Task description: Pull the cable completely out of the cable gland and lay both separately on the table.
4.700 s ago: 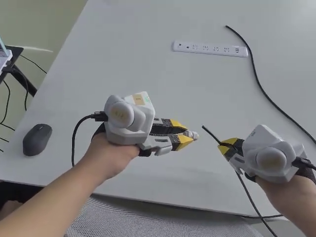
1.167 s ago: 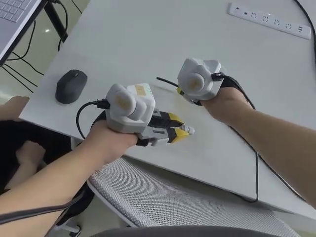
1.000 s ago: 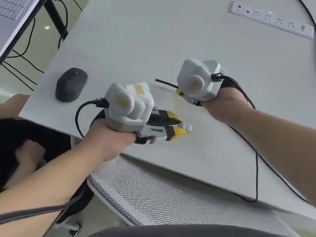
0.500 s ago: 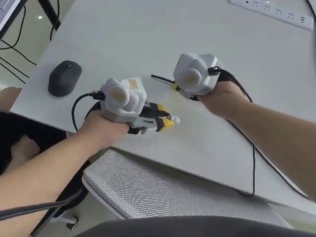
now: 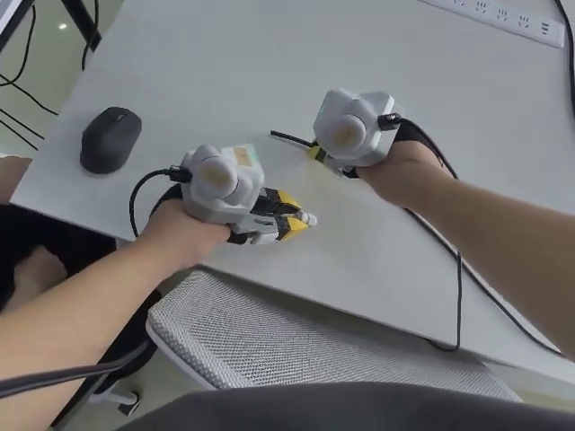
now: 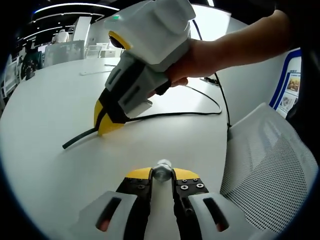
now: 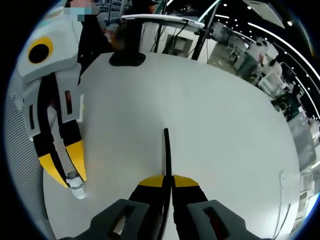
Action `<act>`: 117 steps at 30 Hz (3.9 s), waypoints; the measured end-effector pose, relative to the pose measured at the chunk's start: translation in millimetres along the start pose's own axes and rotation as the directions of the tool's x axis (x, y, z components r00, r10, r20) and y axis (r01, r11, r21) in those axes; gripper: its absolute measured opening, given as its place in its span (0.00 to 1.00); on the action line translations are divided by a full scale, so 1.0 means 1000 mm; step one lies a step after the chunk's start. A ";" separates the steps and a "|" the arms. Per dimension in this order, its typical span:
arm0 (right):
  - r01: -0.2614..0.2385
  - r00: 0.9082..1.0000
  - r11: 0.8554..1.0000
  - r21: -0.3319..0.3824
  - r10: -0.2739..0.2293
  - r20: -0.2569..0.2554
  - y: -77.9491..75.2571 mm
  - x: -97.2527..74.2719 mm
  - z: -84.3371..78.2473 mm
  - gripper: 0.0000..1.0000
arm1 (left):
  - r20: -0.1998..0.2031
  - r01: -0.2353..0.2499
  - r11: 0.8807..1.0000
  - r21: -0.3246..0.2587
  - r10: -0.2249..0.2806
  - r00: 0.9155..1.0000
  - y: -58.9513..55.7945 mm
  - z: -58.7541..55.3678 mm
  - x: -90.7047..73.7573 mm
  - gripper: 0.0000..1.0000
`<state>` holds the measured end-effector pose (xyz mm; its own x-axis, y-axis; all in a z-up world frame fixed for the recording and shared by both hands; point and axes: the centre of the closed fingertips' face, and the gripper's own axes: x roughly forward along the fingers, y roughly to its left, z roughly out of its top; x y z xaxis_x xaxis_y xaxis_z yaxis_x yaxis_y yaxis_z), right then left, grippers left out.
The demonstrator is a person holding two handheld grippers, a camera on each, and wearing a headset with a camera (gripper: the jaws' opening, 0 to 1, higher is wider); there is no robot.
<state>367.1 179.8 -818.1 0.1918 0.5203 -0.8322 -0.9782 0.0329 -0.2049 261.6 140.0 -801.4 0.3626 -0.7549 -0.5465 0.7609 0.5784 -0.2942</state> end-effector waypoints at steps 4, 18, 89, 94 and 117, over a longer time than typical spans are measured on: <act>-0.005 1.000 1.000 0.000 0.005 0.003 0.000 0.000 0.000 0.00 | -0.002 -0.011 1.000 0.003 0.011 1.000 0.003 0.000 0.000 0.16; -0.015 1.000 1.000 0.014 0.015 0.009 0.001 0.000 0.000 0.00 | -0.049 -0.030 0.998 0.047 0.032 0.998 0.005 -0.007 0.004 0.16; 0.084 0.879 0.819 0.568 -0.330 0.345 -0.028 -0.211 -0.001 0.55 | 0.117 -0.083 0.996 -0.042 0.087 0.989 -0.013 0.043 -0.053 0.50; 0.085 0.858 0.783 0.617 -0.372 0.354 -0.020 -0.231 -0.015 0.57 | 0.129 -0.089 0.995 -0.052 0.095 0.987 -0.019 0.051 -0.065 0.53; 0.083 0.827 0.657 0.750 -0.466 0.316 0.049 -0.268 -0.084 0.79 | 0.184 -0.112 0.991 -0.075 0.124 0.975 -0.043 0.074 -0.098 0.72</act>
<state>274.3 -30.0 -648.8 0.5889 0.6845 -0.4297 -0.6858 0.7045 0.1826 232.8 166.4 -677.0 0.5468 -0.7211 -0.4255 0.6729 0.6809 -0.2893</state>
